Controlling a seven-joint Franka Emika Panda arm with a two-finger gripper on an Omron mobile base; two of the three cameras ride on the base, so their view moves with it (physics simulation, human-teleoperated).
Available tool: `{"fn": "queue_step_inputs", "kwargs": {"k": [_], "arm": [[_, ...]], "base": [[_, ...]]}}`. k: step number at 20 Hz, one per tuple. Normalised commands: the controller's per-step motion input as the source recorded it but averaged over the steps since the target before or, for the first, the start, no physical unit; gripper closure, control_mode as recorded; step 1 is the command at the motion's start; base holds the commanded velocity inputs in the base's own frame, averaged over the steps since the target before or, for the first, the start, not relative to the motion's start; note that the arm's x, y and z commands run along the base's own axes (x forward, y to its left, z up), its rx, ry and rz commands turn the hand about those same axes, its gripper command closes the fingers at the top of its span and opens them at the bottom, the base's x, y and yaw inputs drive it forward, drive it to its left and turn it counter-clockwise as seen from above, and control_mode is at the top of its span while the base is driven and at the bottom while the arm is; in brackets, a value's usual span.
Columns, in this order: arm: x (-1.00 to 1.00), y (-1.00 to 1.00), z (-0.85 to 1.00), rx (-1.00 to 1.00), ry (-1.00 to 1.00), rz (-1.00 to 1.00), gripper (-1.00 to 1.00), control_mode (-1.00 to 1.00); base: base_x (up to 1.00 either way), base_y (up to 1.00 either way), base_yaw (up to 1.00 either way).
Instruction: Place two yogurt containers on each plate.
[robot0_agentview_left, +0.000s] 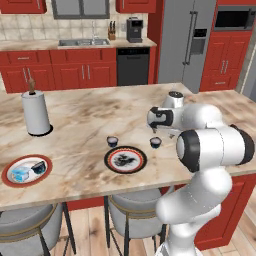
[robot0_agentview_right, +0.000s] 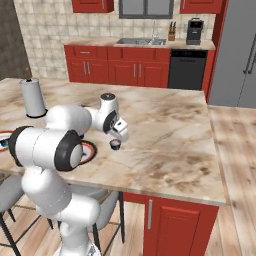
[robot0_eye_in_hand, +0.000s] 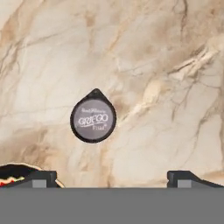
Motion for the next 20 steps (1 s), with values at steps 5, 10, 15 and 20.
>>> {"fn": "queue_step_inputs", "kwargs": {"k": [5, 10, 15, 20], "arm": [[0.46, 0.05, -0.51, -0.01, 0.00, 0.00, -1.00, -1.00], [0.48, 0.02, -0.34, 0.00, 0.00, 0.00, -1.00, -1.00], [0.47, 0.00, -0.15, 0.00, 0.00, 0.00, -1.00, -1.00], [0.00, 0.00, -0.21, 0.00, 0.01, 0.00, -1.00, -1.00]], "base": [[0.00, 0.00, 0.00], [0.00, 0.00, 0.00], [0.00, 0.00, 0.00], [0.00, 0.00, 0.00]]}}
